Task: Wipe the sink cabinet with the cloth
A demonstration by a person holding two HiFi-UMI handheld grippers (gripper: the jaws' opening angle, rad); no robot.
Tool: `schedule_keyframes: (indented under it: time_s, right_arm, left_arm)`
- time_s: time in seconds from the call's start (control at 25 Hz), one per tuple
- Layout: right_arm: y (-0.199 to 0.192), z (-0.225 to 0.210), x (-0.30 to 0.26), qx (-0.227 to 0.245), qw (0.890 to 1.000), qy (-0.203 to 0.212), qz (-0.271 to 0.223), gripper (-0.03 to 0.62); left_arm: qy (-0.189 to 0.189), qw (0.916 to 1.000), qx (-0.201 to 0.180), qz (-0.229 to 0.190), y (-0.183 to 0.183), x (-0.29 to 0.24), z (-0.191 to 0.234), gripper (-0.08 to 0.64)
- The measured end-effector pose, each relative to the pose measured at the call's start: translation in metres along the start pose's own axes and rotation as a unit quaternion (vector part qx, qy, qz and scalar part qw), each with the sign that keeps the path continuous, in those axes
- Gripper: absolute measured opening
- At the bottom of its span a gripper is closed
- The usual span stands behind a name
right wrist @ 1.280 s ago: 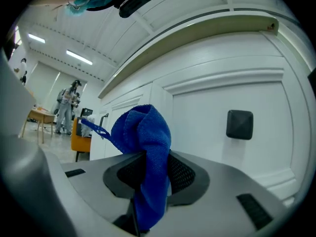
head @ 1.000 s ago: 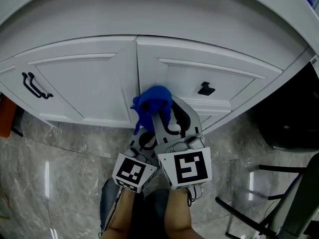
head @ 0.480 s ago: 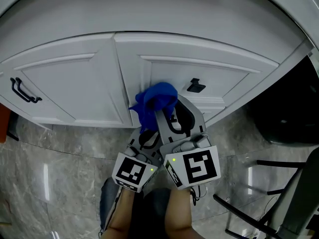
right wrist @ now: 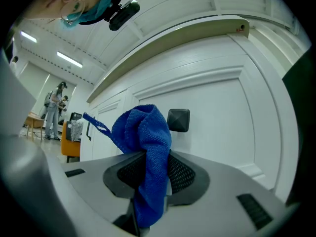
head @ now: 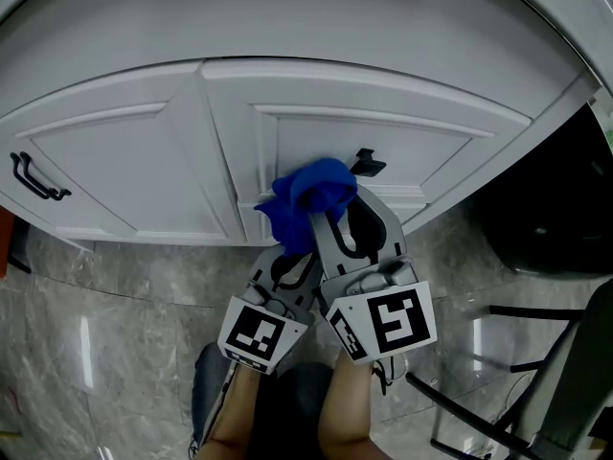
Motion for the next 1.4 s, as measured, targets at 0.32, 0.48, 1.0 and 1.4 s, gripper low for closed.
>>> schedule_keyframes:
  time_s: [0.32, 0.48, 1.0, 1.4]
  right_arm:
    - [-0.001, -0.014, 0.004, -0.001, 1.0, -0.007, -0.004, 0.121]
    - [-0.002, -0.022, 0.006, 0.002, 1.0, -0.016, -0.002, 0.121]
    - [-0.002, -0.05, 0.015, 0.035, 0.996, -0.08, 0.004, 0.121]
    - [-0.003, -0.078, 0.023, 0.012, 0.99, -0.144, 0.003, 0.121]
  left_arm:
    - [0.0, 1.0, -0.008, -0.002, 0.0, -0.003, -0.001, 0.005]
    - [-0.005, 0.9999, -0.01, 0.001, 0.0, -0.004, -0.003, 0.005]
    - [-0.004, 0.9999, -0.011, -0.002, 0.002, -0.003, -0.005, 0.005]
    - [-0.003, 1.0, -0.007, 0.0, -0.001, -0.002, -0.003, 0.005]
Point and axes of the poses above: the fingertips, and each gripper's own axes: x backward along the fingers, z to its left, y out of its top, the point moved 2 cm from there along x, backward along the fingers, and after that the axes turned 15 degrees about -y, right-handed, at the moved point
